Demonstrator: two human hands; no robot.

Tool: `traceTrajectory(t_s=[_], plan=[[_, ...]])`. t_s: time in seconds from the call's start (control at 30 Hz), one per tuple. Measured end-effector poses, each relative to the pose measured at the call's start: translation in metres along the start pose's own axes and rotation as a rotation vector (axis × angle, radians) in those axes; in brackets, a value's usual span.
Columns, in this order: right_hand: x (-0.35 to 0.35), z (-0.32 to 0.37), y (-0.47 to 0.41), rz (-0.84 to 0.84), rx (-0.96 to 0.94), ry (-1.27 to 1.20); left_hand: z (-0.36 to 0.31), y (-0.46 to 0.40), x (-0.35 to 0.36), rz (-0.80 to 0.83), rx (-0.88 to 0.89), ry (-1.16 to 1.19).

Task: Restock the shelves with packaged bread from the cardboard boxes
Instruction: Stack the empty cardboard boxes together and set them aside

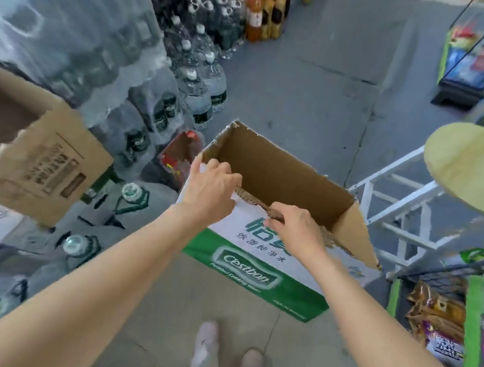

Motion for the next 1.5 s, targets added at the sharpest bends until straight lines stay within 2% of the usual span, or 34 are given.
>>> traceTrajectory(t_s=[0.17,0.3,0.53,0.77,0.93,1.13,1.2,1.27,1.33,1.43,1.5], plan=[[-0.014,0.147,-0.017,0.152,-0.27,0.061,0.1,0.052,-0.084,-0.038,-0.121,-0.02],[-0.021,0.252,-0.031,0.191,-0.438,0.093,0.166,0.088,-0.129,-0.097,-0.2,-0.023],[-0.022,0.415,-0.04,0.17,-0.659,0.154,0.3,0.149,-0.193,-0.236,-0.416,0.191],[-0.016,0.539,-0.053,0.162,-0.787,0.407,0.412,0.17,-0.221,-0.339,-0.411,0.471],[-0.013,0.589,-0.066,0.134,-0.799,0.462,0.456,0.165,-0.232,-0.388,-0.369,0.574],[-0.021,0.619,-0.074,-0.012,-0.808,0.436,0.483,0.16,-0.261,-0.495,-0.351,0.531],[-0.013,0.625,-0.076,-0.03,-0.829,0.408,0.491,0.161,-0.262,-0.505,-0.396,0.424],[-0.003,0.632,-0.077,-0.044,-0.856,0.401,0.491,0.166,-0.262,-0.511,-0.44,0.176],[0.007,0.639,-0.077,-0.073,-0.874,0.406,0.489,0.168,-0.259,-0.503,-0.444,0.029],[0.023,0.645,-0.083,-0.106,-0.863,0.413,0.499,0.169,-0.254,-0.479,-0.47,-0.015],[0.033,0.643,-0.091,-0.061,-0.832,0.404,0.515,0.17,-0.249,-0.473,-0.483,0.026]])
Point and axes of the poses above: each hand's wrist, its own y-axis away from the middle knuckle, its own x-axis out of the palm, z = x × y, the point moved 10 cm from there along -y, towards the middle knuckle, and after that the axes turned 12 degrees about -x, right-handed, at the moved point
